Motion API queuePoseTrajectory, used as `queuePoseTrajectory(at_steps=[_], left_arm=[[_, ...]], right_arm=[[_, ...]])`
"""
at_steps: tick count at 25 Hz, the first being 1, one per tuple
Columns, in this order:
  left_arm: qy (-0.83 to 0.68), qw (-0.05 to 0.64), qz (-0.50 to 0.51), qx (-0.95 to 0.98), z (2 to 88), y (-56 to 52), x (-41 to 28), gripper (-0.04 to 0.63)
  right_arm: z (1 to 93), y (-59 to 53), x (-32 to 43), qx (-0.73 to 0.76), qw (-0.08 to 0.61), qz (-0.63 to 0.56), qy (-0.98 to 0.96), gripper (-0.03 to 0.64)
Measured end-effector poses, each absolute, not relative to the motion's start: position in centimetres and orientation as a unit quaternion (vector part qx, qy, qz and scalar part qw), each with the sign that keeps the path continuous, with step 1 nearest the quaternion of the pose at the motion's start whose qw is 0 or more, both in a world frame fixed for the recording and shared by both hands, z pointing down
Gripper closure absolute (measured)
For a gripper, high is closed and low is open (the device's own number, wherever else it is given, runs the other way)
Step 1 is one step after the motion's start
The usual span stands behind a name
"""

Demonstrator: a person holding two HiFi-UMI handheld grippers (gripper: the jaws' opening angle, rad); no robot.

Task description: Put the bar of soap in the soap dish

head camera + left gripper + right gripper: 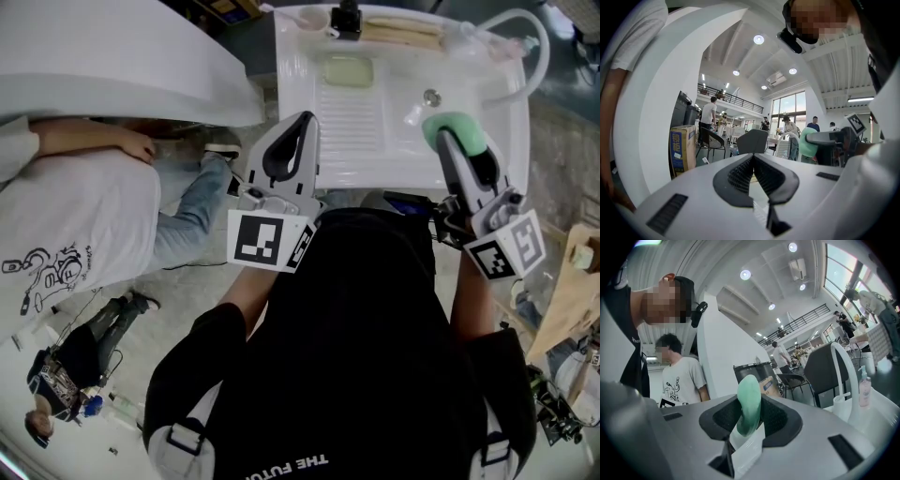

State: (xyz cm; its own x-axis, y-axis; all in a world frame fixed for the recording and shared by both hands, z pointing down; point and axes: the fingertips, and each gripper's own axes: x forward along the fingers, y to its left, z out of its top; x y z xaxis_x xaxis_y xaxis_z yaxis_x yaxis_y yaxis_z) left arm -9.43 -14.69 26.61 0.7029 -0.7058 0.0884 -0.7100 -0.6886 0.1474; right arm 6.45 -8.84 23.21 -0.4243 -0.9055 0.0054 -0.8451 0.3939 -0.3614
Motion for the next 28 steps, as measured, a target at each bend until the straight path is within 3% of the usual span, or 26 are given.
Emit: queuePoseTrajectory(at_steps=[28], left_arm=[[-0.377, 0.083, -0.013, 0.922, 25.4, -16.0, -11.2, 0.592]], right_arm=[[21.6, -10.4, 4.2, -0.528, 0.093, -0.143, 0.832, 0.489]])
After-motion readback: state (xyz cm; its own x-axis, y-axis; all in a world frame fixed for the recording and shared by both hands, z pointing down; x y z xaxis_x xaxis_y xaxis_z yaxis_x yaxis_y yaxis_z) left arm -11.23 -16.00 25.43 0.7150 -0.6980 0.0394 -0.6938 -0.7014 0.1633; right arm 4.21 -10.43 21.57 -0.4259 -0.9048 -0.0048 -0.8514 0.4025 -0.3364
